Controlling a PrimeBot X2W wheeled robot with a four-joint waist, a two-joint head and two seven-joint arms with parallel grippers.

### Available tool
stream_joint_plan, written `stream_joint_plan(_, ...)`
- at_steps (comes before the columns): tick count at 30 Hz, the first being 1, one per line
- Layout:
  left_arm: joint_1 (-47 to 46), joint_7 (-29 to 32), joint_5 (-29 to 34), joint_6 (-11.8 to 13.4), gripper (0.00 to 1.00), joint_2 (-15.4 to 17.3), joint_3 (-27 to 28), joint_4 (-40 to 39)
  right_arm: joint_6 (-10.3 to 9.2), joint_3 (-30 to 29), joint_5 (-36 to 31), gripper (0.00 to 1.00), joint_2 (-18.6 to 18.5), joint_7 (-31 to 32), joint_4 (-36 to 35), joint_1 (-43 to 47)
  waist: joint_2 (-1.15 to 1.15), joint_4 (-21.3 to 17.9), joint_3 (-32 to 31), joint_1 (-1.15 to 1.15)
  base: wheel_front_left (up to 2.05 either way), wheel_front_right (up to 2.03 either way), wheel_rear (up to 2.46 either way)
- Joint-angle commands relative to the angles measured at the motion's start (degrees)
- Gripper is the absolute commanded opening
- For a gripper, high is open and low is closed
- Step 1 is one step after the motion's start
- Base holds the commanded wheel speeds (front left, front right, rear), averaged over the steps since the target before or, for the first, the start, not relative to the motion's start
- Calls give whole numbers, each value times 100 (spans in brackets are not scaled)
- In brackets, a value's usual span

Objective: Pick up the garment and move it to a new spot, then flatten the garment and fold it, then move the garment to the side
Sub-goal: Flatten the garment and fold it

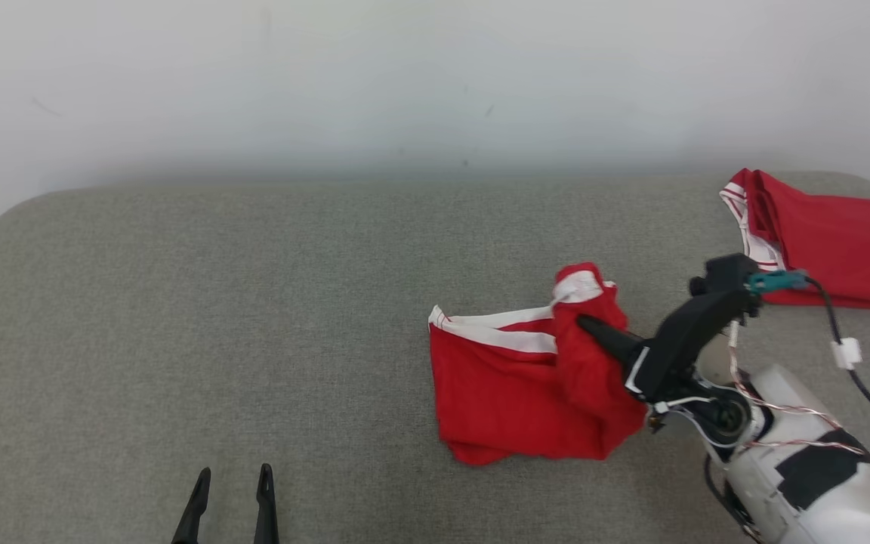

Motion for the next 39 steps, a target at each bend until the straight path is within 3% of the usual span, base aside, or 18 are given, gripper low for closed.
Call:
stream_joint_plan(1,11,-18,-38,19,100,-8,-14,13,-17,26,-33,0,118,63,42,-118,0,60,22,0,0,0,0)
stream_joint_plan(9,-149,-17,-161,58,100,-6,-251,61,-17,324,-651,0,688,290,688,-626,0,328,140,0,0,0,0)
stream_joint_plan(21,-250,-18,-259,120,100,-6,-424,116,-16,379,-1499,0,1256,-243,2060,-1086,0,574,227,0,0,0,0)
stream_joint_plan(22,-243,-18,-261,123,100,-6,-427,126,-17,431,-1583,26,1279,-318,2101,-1128,0,576,227,0,0,0,0)
stream_joint_plan(23,-243,-18,-262,116,100,-6,-428,138,-16,483,-1646,73,1294,-391,2107,-1160,0,578,224,0,0,0,0)
stream_joint_plan(24,-246,-18,-265,115,100,-6,-423,146,-16,501,-1666,100,1309,-433,2123,-1168,0,576,217,0,0,0,0)
stream_joint_plan(31,-105,-18,-212,133,100,-6,-291,165,-17,429,-1492,100,1048,-1160,1636,-1049,0,462,71,0,0,0,0)
stream_joint_plan(39,22,-18,-107,101,100,-5,-74,88,-17,363,-1678,100,486,-2502,963,-861,0,191,2,0,0,0,0)
